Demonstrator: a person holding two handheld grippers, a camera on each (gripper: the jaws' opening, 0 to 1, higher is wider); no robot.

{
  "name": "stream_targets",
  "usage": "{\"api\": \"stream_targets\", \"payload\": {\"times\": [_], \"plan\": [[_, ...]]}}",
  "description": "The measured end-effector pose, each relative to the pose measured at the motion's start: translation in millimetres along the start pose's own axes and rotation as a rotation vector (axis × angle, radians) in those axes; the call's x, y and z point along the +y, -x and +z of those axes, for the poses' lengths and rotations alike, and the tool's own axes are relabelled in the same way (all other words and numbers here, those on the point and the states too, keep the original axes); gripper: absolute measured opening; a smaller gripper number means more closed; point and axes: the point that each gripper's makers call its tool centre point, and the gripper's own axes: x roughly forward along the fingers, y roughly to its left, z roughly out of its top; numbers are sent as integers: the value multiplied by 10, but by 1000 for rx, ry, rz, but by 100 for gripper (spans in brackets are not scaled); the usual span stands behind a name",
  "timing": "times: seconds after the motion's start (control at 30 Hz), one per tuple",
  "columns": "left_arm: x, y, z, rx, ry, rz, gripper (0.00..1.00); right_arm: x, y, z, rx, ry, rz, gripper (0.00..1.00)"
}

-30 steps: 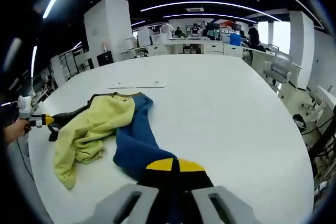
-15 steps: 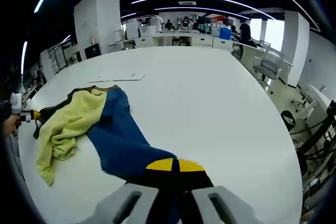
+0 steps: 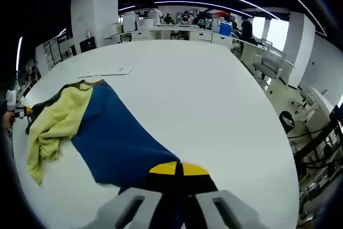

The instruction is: Fold the garment on the visible template until the final outline fits inside the template.

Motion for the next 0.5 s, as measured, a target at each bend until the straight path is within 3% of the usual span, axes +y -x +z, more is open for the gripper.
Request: {"api": "stream_targets", "payload": {"times": [0.3, 0.5], "plan": [[232, -100, -17, 51, -32, 45, 0, -92, -63, 27, 21, 8, 7, 0], [276, -143, 1, 68, -69, 65, 0, -129, -89, 39, 23, -1, -4, 0]]}}
